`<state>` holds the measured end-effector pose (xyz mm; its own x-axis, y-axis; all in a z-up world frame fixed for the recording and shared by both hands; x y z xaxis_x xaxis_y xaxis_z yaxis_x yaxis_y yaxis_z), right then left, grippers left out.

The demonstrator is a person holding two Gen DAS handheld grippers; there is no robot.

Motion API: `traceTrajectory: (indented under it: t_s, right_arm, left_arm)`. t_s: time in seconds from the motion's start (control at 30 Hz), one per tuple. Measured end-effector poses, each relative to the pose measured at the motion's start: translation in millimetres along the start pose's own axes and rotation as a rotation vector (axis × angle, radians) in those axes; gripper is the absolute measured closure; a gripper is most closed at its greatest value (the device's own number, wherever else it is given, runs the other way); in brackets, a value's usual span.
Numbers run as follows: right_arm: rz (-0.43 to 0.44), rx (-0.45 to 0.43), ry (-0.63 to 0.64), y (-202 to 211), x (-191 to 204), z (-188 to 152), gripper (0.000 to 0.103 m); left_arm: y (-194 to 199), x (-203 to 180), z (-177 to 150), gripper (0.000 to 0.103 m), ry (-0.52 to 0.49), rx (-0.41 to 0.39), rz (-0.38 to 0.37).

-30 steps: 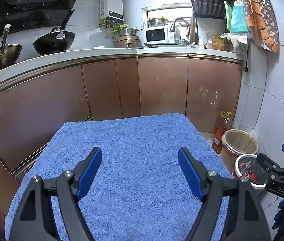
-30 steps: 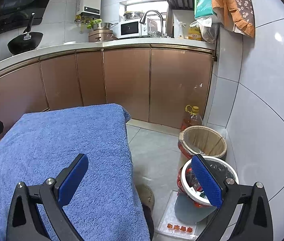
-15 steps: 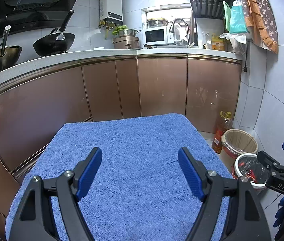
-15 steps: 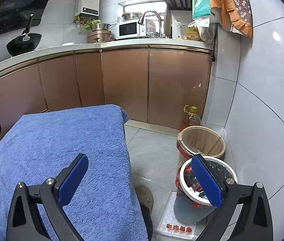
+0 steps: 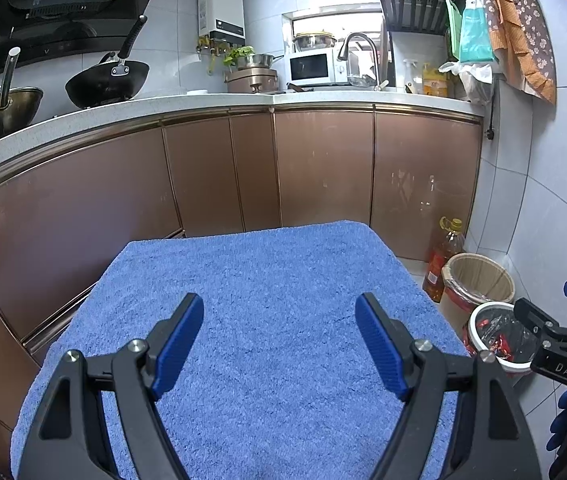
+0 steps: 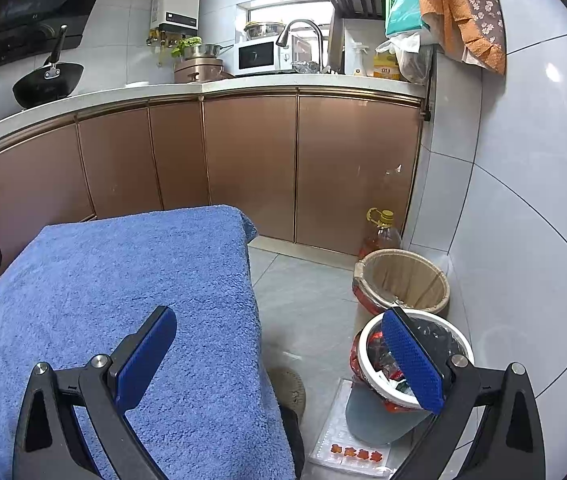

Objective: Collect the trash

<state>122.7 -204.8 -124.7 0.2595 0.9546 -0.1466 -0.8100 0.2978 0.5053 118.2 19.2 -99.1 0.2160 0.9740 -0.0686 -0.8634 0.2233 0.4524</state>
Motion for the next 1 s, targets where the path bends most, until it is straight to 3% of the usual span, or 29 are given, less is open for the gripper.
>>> traceTrajectory:
  t_s: [1.0]
  right_arm:
    - [-0.006, 0.008, 0.006, -5.1, 1.1, -6.8, 0.0]
  left_arm:
    - [-5.7, 4.0, -4.7, 0.026, 0.0, 0.018, -0.017]
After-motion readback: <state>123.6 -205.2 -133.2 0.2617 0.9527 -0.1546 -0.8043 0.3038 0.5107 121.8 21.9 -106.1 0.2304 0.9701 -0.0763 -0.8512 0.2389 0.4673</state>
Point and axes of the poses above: each gripper's, at about its wrist camera, not at the fingertips, and y roughly against the way its jaws point, x to its left, z to its top, the point moved 10 cm from there along -y, roughly the way its jaws point, and after that the axes turned 15 degrees about -z, right-handed, at the moved point
